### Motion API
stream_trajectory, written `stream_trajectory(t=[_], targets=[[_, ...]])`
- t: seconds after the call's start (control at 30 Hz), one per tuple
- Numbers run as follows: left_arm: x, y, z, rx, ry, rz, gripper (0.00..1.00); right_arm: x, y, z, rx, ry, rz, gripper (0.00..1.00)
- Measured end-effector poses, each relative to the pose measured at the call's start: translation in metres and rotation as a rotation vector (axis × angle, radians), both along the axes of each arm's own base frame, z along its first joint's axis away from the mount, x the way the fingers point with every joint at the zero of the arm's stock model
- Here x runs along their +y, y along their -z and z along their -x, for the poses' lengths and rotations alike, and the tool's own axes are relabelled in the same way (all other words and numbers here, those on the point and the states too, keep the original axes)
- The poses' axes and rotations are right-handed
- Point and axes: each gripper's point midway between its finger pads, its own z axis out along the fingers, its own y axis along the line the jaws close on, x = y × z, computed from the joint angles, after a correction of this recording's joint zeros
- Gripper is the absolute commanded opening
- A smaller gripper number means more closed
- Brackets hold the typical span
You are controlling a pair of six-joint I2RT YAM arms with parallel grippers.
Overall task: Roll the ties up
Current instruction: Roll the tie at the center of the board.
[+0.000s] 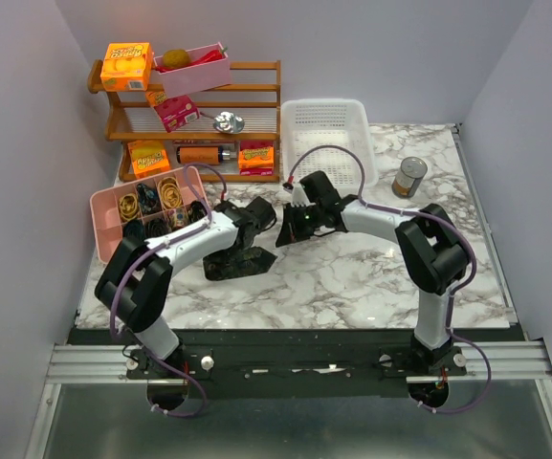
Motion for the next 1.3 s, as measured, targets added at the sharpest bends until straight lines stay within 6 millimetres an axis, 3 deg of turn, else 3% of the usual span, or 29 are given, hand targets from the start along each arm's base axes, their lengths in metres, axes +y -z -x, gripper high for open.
stream_trajectory(t=[0.3,0.47,0.63,0.9,1.1,1.3], targets=[[-0.005,0.011,0.000,0.057,0.038,-0.165,0.52,-0.021,0.010,-0.006,0.025,0.047,0.019,0.01],[-0.021,0.017,0.000,0.071,0.085,-0.198,0.63,-0.026,0.009,-0.009,0.024,0.058,0.018,0.01],[-0.031,0.022,0.000,0.071,0.105,-0.171,0.76,-0.028,0.010,-0.008,0.024,0.058,0.019,0.01],[-0.057,0.032,-0.002,0.042,0.133,0.001,0.78,-0.027,0.009,-0.008,0.017,0.050,0.016,0.01],[-0.075,0.014,-0.008,-0.029,0.142,0.161,0.85,-0.027,0.008,-0.008,0.005,0.041,0.014,0.01],[-0.072,-0.035,-0.018,-0.197,0.125,0.352,0.94,-0.019,0.000,-0.002,-0.020,0.007,0.008,0.01]])
